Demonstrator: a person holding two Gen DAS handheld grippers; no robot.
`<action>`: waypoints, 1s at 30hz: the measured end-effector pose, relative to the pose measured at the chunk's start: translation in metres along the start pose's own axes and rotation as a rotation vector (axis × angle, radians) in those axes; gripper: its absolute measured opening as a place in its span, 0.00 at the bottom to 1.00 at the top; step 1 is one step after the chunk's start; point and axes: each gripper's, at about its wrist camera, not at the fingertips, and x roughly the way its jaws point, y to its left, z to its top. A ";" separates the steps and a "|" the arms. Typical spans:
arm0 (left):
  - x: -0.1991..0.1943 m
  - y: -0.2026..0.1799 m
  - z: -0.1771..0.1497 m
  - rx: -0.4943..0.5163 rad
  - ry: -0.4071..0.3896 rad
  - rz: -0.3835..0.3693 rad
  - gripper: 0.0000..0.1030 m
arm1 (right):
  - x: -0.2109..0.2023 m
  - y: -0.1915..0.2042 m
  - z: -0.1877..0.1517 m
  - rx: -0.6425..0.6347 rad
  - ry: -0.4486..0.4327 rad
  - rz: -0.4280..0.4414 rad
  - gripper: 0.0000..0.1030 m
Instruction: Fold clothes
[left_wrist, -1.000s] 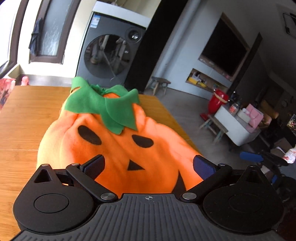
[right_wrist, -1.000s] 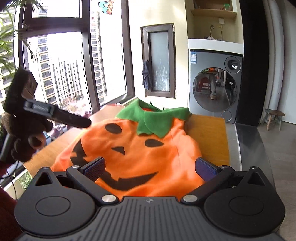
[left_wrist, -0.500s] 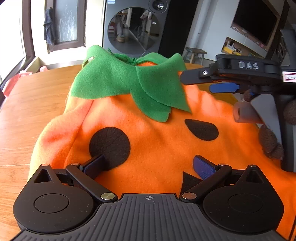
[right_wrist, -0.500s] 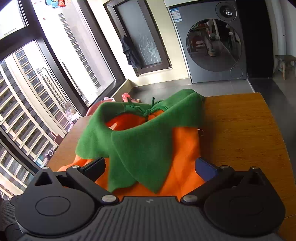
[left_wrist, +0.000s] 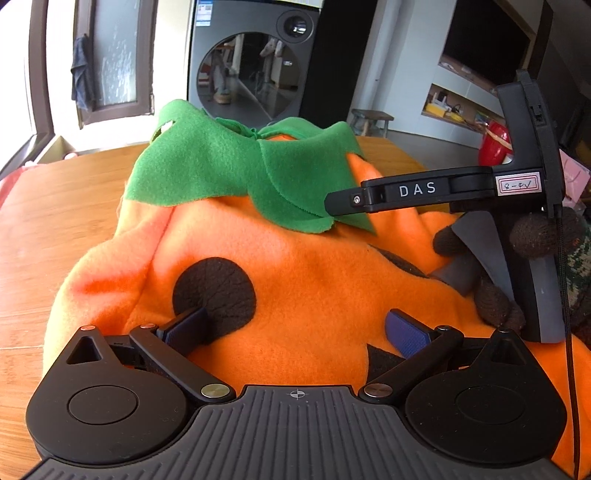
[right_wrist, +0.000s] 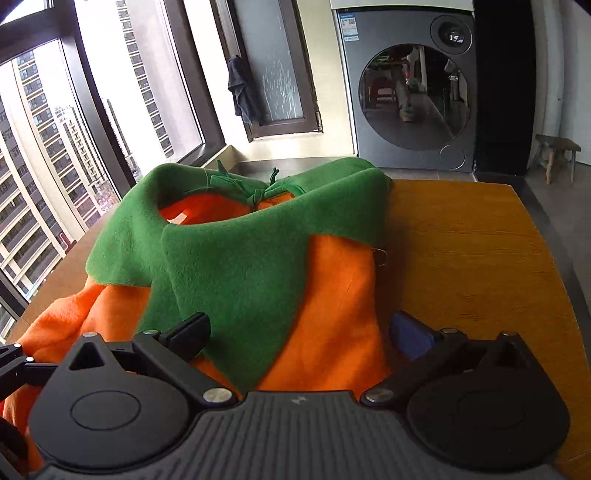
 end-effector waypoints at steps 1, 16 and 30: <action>-0.001 0.000 -0.002 0.009 -0.010 -0.004 1.00 | 0.003 0.004 0.003 -0.032 0.025 -0.002 1.00; -0.015 0.055 0.117 0.013 -0.219 0.096 0.89 | 0.010 0.014 0.098 -0.246 -0.208 -0.098 0.79; 0.084 0.101 0.117 -0.021 -0.010 0.189 0.50 | 0.093 -0.007 0.089 -0.167 -0.050 -0.038 0.59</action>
